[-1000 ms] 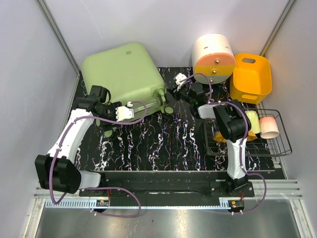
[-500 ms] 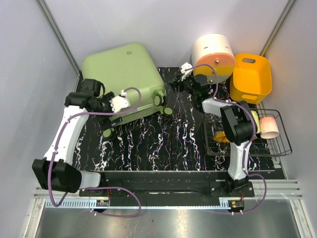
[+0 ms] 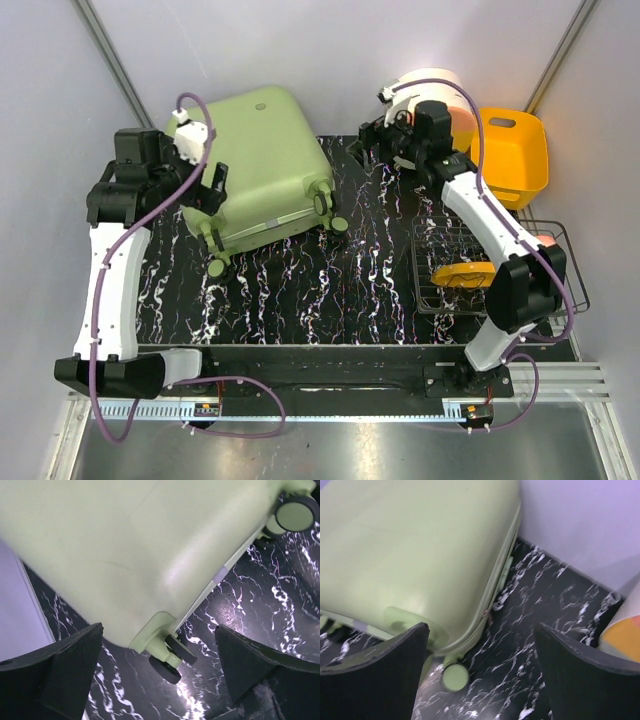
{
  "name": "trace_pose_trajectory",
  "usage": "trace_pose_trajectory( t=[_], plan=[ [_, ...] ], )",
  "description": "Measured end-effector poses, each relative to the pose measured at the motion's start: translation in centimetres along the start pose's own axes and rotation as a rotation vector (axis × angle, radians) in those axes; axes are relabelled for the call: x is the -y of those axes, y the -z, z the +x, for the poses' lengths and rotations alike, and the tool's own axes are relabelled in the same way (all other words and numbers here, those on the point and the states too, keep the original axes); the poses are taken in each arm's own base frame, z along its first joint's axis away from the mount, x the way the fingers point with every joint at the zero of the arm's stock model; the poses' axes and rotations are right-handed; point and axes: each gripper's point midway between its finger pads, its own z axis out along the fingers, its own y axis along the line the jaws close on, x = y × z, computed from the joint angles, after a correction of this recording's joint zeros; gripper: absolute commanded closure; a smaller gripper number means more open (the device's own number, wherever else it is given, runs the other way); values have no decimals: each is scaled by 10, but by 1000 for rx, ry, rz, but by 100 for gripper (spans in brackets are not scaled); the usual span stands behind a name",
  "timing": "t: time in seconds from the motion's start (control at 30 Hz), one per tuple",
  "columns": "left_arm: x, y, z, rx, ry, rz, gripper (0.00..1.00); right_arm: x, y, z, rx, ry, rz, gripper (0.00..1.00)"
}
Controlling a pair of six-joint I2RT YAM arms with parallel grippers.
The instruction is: Open, take out, and arrange the luggage
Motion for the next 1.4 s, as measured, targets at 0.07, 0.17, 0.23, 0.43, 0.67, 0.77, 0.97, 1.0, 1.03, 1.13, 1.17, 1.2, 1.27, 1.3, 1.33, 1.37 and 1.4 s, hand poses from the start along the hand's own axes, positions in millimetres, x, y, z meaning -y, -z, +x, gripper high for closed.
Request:
trace_pose_trajectory(
  t=[0.07,0.17,0.23,0.43,0.67,0.77,0.97,1.0,1.03,1.13,1.17,1.2,1.27,1.3,1.33,1.37,1.4],
  plan=[
    [-11,1,5,-10,112,-39,1,-10,-2,9,-90,-65,-27,5],
    [-28,4,15,-14,256,-88,1,-30,-7,29,-214,-130,-63,4],
    [-39,5,23,-23,363,-112,1,-46,-8,48,-300,-159,-92,4],
    [-64,-5,52,-66,624,-134,1,-90,-1,100,-515,-205,-159,2],
    [-73,-18,94,-153,817,-160,1,-111,-6,117,-594,-183,-177,9],
    [-74,-21,101,-169,845,-169,1,-114,-15,120,-604,-166,-171,17],
    [-87,-30,111,-188,900,-204,1,-116,-25,133,-644,-145,-148,59],
    [-89,-32,113,-194,909,-208,1,-116,-25,133,-647,-145,-144,89],
    [-91,-35,115,-200,919,-206,1,-113,-25,132,-644,-160,-122,100],
    [-95,-47,116,-190,936,-160,1,-109,-23,130,-635,-241,-73,100],
    [-95,-50,114,-177,936,-140,1,-110,-23,130,-622,-251,-73,100],
    [-96,-52,110,-159,934,-119,1,-111,-22,130,-611,-254,-74,100],
    [-96,-58,103,-124,928,-72,1,-113,-18,131,-569,-276,-72,100],
    [-96,-60,98,-103,922,-45,1,-115,-15,132,-543,-285,-72,100],
    [-95,-62,94,-87,916,-23,1,-117,-10,132,-519,-298,-74,100],
    [-94,-65,89,-67,907,10,1,-120,-5,132,-499,-310,-78,100],
    [-93,-66,86,-54,902,31,1,-124,3,133,-488,-321,-84,100]
  ],
)
